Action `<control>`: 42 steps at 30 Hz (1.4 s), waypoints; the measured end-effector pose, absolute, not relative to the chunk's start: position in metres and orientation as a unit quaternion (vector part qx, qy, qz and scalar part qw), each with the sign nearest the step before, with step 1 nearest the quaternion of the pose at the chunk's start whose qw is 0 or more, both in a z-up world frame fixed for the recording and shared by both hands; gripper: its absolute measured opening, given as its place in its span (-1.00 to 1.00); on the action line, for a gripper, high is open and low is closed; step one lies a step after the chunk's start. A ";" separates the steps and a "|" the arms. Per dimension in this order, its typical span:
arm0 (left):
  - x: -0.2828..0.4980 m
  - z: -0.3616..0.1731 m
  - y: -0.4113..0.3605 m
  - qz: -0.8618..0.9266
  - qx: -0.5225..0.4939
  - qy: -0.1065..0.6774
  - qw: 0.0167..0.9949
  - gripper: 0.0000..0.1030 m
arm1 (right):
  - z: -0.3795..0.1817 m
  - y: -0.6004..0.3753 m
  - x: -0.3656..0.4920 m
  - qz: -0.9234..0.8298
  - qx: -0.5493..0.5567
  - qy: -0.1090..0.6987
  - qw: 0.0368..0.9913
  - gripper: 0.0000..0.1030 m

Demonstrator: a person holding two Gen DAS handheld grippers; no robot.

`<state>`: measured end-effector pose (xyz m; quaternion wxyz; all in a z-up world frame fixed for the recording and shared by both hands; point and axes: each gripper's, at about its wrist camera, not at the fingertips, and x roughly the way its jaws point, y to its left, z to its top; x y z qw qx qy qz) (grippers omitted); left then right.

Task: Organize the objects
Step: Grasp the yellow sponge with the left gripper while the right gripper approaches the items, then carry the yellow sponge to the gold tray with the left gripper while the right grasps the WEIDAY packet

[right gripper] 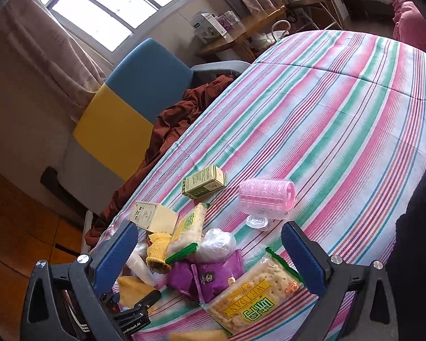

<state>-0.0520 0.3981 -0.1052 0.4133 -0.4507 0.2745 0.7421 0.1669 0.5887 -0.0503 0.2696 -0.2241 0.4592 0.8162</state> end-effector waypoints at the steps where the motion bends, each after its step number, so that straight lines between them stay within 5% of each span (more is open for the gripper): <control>1: -0.051 -0.103 0.394 0.744 -0.452 0.266 0.413 0.33 | -0.051 0.589 0.166 0.814 -0.227 0.462 0.270 1.00; 25: 0.008 -0.035 0.287 0.781 -0.416 0.142 0.443 0.35 | -0.057 0.545 0.133 0.818 -0.350 0.389 0.237 1.00; 38: -0.009 -0.010 0.212 0.817 -0.398 0.061 0.413 0.37 | -0.089 0.547 0.149 0.723 -0.402 0.474 0.301 0.98; 42: -0.012 -0.011 0.195 0.822 -0.397 0.047 0.405 0.37 | -0.109 0.555 0.147 0.701 -0.398 0.497 0.323 0.78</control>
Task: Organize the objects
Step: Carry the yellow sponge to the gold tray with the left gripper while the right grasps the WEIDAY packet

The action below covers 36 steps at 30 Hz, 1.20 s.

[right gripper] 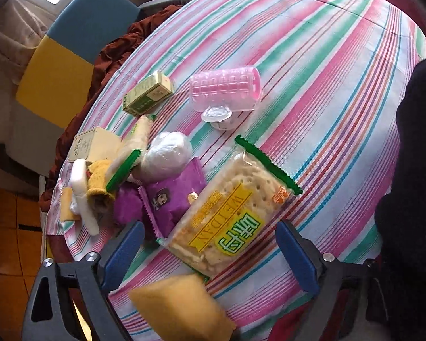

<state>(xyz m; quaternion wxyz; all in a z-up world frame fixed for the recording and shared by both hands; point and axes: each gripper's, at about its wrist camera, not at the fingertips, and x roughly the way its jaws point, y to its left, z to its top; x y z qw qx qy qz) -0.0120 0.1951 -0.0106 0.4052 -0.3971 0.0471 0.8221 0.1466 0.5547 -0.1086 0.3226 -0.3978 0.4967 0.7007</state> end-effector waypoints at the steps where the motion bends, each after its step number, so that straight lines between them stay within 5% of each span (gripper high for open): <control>1: -0.012 -0.011 0.190 0.824 -0.397 0.045 0.403 0.38 | -0.113 0.558 0.146 0.697 -0.396 0.499 0.327 0.73; 3: -0.014 -0.012 0.182 0.827 -0.397 0.039 0.397 0.38 | -0.114 0.561 0.142 0.702 -0.396 0.486 0.337 0.69; 7: -0.020 -0.014 0.165 0.833 -0.400 0.025 0.381 0.38 | -0.110 0.563 0.139 0.714 -0.400 0.460 0.345 0.01; 25: -0.049 -0.042 0.066 0.873 -0.424 -0.006 0.241 0.41 | -0.032 0.529 0.114 0.833 -0.357 0.274 0.322 -0.02; 33: -0.059 -0.063 0.036 0.876 -0.442 0.000 0.194 0.42 | -0.062 0.535 0.118 0.818 -0.374 0.296 0.321 -0.02; 36: -0.061 -0.072 0.035 0.875 -0.450 0.012 0.176 0.60 | -0.048 0.530 0.117 0.833 -0.359 0.272 0.323 -0.02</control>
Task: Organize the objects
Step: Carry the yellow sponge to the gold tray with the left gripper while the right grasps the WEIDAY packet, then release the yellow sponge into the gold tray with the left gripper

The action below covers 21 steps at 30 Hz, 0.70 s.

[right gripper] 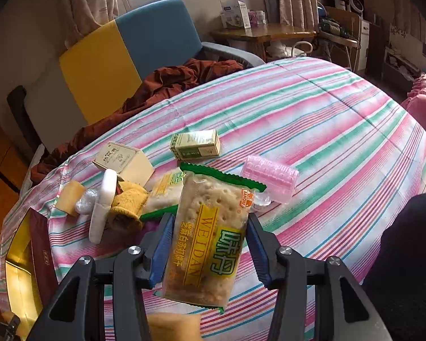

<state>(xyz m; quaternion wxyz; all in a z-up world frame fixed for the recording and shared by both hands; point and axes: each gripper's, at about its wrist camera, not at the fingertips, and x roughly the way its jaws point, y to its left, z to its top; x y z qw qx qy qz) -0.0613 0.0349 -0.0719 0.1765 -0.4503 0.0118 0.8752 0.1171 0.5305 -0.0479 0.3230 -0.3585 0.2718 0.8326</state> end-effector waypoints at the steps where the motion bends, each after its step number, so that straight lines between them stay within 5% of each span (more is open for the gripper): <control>1: -0.061 -0.075 0.033 0.876 -0.452 0.012 0.165 0.68 | -0.044 0.528 0.116 0.837 -0.355 0.264 0.321 -0.02; 12: -0.046 -0.062 0.024 0.895 -0.417 0.015 0.157 0.79 | -0.007 0.480 0.089 0.879 -0.336 0.177 0.287 -0.02; 21: -0.040 -0.044 0.002 0.909 -0.393 -0.016 0.135 0.95 | -0.001 0.361 0.011 0.911 -0.381 0.145 0.062 -0.02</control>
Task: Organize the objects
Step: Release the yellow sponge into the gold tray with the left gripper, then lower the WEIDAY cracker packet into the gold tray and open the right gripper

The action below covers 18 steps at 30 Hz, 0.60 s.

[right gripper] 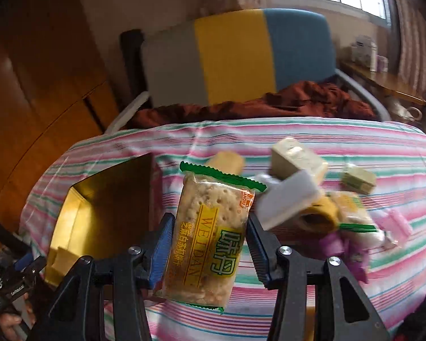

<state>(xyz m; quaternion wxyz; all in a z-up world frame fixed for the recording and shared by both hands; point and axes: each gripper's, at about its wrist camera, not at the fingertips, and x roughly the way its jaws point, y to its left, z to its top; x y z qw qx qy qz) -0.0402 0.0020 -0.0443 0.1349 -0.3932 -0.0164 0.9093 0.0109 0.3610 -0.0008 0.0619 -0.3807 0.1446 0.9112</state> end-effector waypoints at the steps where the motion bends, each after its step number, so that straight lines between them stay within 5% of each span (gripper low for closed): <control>1: -0.039 -0.042 0.000 0.912 -0.389 -0.015 0.130 0.99 | -0.003 0.344 0.001 0.911 -0.387 0.135 0.041 -0.02; 18: -0.036 -0.047 -0.029 0.912 -0.397 -0.034 0.098 0.99 | -0.069 0.213 -0.080 0.862 -0.500 0.041 -0.075 -0.01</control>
